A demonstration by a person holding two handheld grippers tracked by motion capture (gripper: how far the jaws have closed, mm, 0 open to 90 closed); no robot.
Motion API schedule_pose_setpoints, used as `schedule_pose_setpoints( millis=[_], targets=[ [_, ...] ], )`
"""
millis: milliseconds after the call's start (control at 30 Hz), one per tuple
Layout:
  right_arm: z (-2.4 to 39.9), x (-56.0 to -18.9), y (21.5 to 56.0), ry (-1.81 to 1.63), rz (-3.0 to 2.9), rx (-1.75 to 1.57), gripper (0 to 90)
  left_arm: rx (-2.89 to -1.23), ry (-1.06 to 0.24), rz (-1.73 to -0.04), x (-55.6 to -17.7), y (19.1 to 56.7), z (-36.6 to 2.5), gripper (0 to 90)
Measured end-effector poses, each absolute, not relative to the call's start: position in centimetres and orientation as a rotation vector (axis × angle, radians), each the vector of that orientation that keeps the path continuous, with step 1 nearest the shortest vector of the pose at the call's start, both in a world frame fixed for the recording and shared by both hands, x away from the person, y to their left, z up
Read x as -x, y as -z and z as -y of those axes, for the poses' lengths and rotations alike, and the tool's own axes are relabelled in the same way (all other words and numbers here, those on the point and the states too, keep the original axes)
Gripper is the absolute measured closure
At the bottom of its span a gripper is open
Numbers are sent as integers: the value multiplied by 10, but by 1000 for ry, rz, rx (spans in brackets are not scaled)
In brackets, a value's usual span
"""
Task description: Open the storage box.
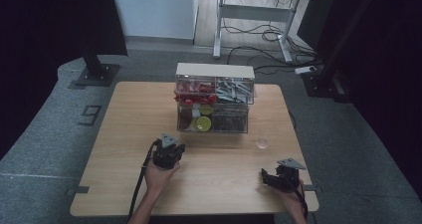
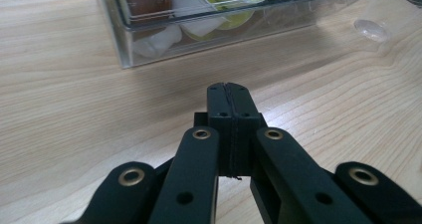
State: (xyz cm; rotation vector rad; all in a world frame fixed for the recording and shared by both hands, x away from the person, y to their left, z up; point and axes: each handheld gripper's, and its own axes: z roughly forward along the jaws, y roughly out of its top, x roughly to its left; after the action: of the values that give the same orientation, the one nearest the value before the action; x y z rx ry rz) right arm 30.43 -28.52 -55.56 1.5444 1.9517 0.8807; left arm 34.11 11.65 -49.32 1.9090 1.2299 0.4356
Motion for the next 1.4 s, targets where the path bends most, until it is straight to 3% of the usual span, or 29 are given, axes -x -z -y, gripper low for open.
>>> schedule_pose_setpoints(
  millis=[1400],
  targets=[
    [285,-304,556,-883,-1950,-1545,164,-1910,-387,-1259,-390,499,-96,900]
  ],
)
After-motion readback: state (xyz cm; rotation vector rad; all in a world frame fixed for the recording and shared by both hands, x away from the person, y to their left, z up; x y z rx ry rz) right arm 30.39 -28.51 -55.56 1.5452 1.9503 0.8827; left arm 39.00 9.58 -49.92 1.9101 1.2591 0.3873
